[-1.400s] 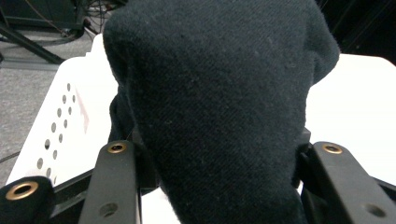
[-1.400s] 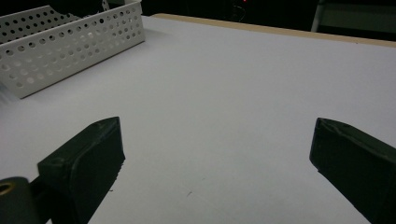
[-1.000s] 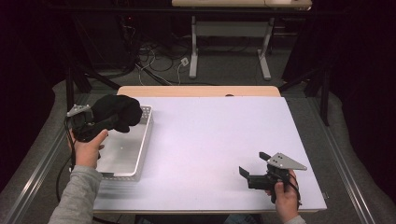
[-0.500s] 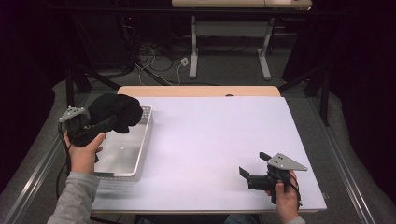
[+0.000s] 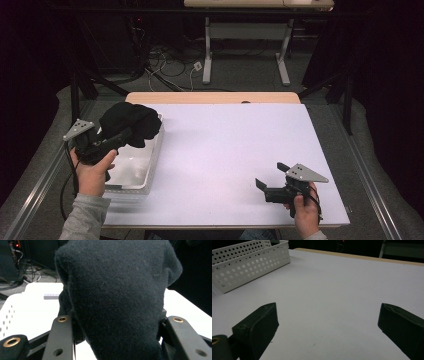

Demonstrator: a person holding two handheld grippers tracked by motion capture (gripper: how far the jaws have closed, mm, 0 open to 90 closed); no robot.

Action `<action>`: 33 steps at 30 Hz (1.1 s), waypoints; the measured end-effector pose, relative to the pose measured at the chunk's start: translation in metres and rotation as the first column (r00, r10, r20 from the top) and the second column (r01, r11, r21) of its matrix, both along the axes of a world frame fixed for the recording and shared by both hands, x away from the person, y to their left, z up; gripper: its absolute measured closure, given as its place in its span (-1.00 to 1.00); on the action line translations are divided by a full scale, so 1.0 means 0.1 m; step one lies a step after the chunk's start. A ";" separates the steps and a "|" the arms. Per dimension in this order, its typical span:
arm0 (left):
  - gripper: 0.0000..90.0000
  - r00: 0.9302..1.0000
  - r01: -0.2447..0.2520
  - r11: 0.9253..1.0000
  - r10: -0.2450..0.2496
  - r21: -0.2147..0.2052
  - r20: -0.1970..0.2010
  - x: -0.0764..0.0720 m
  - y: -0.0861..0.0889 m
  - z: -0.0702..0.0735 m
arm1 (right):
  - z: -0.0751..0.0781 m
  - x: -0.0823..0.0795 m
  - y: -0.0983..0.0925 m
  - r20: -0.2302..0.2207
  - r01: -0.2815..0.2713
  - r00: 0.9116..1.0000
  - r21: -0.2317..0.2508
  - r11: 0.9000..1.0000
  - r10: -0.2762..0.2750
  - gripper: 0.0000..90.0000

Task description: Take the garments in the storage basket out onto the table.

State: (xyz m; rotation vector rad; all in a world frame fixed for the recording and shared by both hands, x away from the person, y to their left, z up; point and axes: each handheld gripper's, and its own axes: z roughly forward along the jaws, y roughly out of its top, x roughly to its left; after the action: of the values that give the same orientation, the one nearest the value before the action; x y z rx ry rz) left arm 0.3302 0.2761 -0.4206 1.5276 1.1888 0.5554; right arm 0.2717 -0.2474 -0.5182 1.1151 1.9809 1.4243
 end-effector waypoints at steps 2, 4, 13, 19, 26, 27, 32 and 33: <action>0.07 1.000 0.006 1.000 -0.006 0.001 0.002 -0.01 -0.02 0.01 | 0.00 0.00 0.00 -0.003 -0.002 1.000 -0.001 1.000 0.002 -0.94; 0.07 1.000 0.025 1.000 -0.025 0.004 0.008 -0.05 -0.08 0.02 | 0.00 0.00 0.01 -0.002 -0.006 1.000 -0.002 1.000 0.006 -0.94; 0.07 0.997 0.080 0.997 -0.080 0.002 0.021 -0.10 -0.28 0.01 | 0.01 -0.02 -0.01 -0.005 -0.001 1.000 0.000 1.000 0.001 -0.94; 0.07 0.991 0.130 0.991 -0.130 0.010 0.026 -0.12 -0.50 -0.01 | 0.01 -0.01 0.00 -0.001 -0.004 1.000 -0.002 1.000 0.004 -0.94; 0.07 0.981 0.192 0.981 -0.192 0.022 0.024 -0.14 -0.75 -0.04 | 0.00 0.00 -0.01 -0.001 -0.003 1.000 0.003 1.000 0.003 -0.94; 0.07 0.979 0.201 0.979 -0.201 0.022 0.027 -0.14 -0.78 -0.04 | 0.00 0.00 -0.01 -0.005 -0.001 1.000 0.005 1.000 0.001 -0.94; 0.07 0.970 0.239 0.971 -0.240 0.025 0.033 -0.15 -0.93 -0.03 | 0.00 0.01 0.00 -0.006 -0.005 1.000 0.002 1.000 0.005 -0.94; 0.07 0.968 0.247 0.969 -0.248 0.026 0.034 -0.15 -0.96 -0.03 | 0.00 0.01 0.00 -0.005 -0.006 1.000 0.002 1.000 0.006 -0.94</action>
State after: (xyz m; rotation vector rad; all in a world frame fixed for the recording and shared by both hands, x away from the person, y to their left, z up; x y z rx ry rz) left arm 0.3149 0.1806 -0.4237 1.6487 0.9484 0.4282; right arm 0.2723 -0.2475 -0.5182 1.1151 1.9880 1.4285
